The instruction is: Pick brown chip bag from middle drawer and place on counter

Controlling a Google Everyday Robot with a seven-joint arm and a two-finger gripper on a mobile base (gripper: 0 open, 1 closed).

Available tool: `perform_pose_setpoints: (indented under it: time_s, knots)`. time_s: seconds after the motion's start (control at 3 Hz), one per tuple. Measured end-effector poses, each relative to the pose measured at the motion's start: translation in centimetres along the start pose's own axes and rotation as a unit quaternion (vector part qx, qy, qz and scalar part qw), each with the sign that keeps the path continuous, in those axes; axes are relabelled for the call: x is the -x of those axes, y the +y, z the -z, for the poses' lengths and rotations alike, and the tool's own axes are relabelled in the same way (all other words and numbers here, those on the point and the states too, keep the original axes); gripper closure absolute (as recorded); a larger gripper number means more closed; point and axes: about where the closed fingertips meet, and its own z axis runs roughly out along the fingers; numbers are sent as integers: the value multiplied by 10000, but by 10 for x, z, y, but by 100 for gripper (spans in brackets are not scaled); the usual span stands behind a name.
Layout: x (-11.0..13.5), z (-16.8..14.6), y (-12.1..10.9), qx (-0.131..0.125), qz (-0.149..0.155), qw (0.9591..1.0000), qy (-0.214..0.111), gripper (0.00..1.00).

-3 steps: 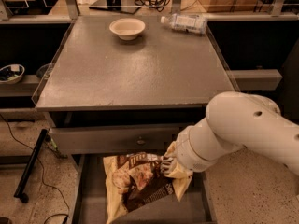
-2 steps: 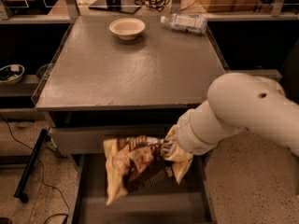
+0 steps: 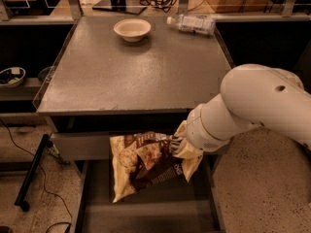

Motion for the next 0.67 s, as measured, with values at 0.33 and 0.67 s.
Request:
perform_pose_setpoints:
  time_s: [0.33,0.67]
  knots:
    - [1,23,-14,-402,-105,9991,35,100]
    - [3,37,-21,-617,-117,9980,81,100]
